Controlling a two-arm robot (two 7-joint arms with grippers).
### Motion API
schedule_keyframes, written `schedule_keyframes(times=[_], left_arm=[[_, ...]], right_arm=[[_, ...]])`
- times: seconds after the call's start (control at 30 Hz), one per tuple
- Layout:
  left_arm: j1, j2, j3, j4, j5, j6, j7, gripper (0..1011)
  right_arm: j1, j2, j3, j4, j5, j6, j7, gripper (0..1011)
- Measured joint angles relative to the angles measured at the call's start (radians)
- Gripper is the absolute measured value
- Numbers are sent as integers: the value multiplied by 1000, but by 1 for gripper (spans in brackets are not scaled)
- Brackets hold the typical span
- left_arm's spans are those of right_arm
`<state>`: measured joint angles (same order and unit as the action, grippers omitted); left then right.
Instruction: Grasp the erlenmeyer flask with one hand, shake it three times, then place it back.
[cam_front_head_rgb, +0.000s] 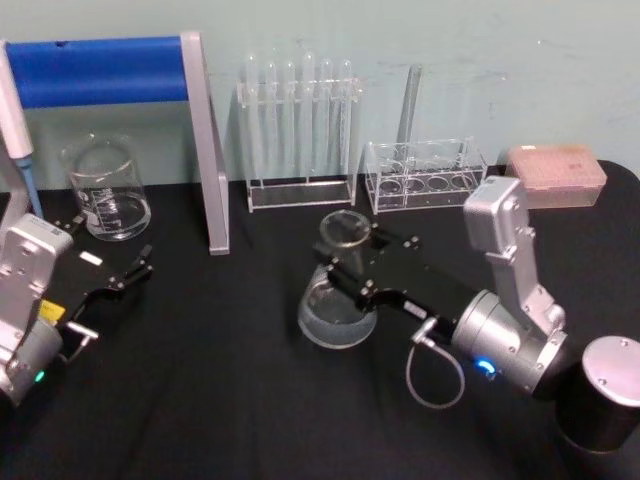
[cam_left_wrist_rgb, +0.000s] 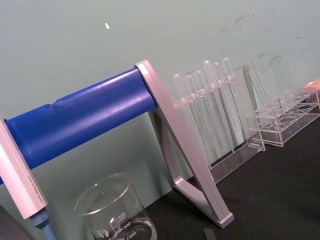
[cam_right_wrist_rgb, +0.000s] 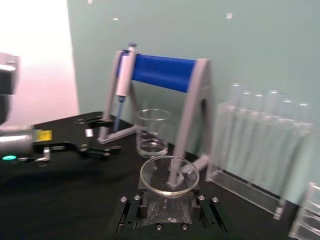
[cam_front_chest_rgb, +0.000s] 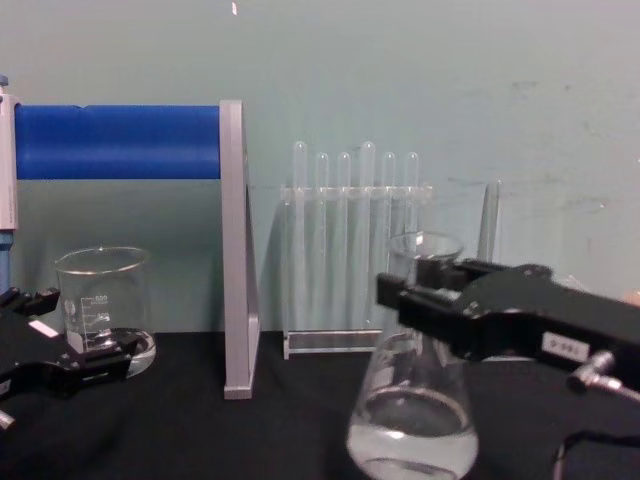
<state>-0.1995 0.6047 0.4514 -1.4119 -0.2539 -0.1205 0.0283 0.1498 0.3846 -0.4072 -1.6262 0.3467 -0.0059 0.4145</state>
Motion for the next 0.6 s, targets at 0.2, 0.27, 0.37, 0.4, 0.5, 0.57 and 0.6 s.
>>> schedule_keyframes(times=[0.2,0.27,0.37,0.4,0.5,0.57,0.6], left_arm=[[0,0,0,0,0,0,0,1001],[0,0,0,0,0,0,0,1001],[0,0,0,0,0,0,0,1001],[0,0,0,0,0,0,0,1001],[0,0,0,0,0,0,0,1001],[0,0,0,0,0,0,0,1001],[0,0,0,0,0,0,0,1001]], right_arm=[[-3,-1,39,10,2,-2,-35,457],[-5,-2,58,14,2,-2,-51,457],[-9,-5,84,20,2,-2,-72,457],[-10,-6,97,23,3,-2,-81,457],[-13,-10,118,30,3,1,-97,456],[-15,-11,130,32,2,2,-104,457],[-15,-12,136,33,2,2,-107,456]])
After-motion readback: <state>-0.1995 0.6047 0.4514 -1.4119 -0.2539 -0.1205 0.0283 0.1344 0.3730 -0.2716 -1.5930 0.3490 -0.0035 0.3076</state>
